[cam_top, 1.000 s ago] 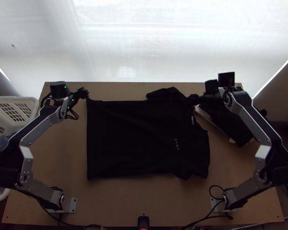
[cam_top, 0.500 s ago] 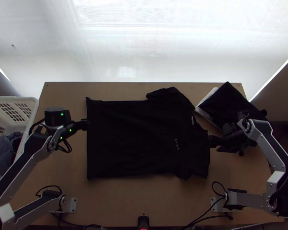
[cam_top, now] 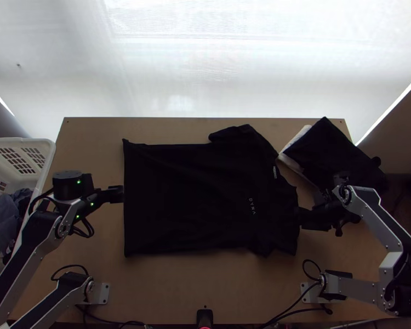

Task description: Fold the t-shirt

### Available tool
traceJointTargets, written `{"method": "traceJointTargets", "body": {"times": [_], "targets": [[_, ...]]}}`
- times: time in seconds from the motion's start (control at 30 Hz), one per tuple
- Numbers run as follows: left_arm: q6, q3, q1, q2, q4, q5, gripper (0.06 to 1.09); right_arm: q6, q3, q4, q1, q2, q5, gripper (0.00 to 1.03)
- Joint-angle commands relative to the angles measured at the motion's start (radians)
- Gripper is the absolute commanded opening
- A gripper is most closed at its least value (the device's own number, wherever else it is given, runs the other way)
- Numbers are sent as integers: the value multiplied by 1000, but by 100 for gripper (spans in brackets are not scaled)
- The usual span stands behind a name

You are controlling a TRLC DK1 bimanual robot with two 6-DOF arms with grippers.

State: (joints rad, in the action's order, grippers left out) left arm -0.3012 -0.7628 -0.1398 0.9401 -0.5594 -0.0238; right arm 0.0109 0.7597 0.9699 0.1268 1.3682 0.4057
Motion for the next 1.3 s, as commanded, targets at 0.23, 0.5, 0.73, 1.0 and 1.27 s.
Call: {"method": "traceJointTargets", "body": {"times": [0.23,0.5,0.73,1.0,1.27], "targets": [[40,57,-9,-106,-76,-7,103,0,-60,-165,-59,11,-19,41],[145,51,2,-136,-270,-114,103,6,-76,-203,-62,-6,-47,3],[162,-3,-83,-35,-539,-114,103,-6,-54,-201,-72,-49,-47,3],[71,108,-233,22,-508,-68,103,-32,-63,-192,-104,-70,-47,3],[-46,135,-451,95,-479,-70,98,-31,-68,-191,-102,-93,-48,3]]}}
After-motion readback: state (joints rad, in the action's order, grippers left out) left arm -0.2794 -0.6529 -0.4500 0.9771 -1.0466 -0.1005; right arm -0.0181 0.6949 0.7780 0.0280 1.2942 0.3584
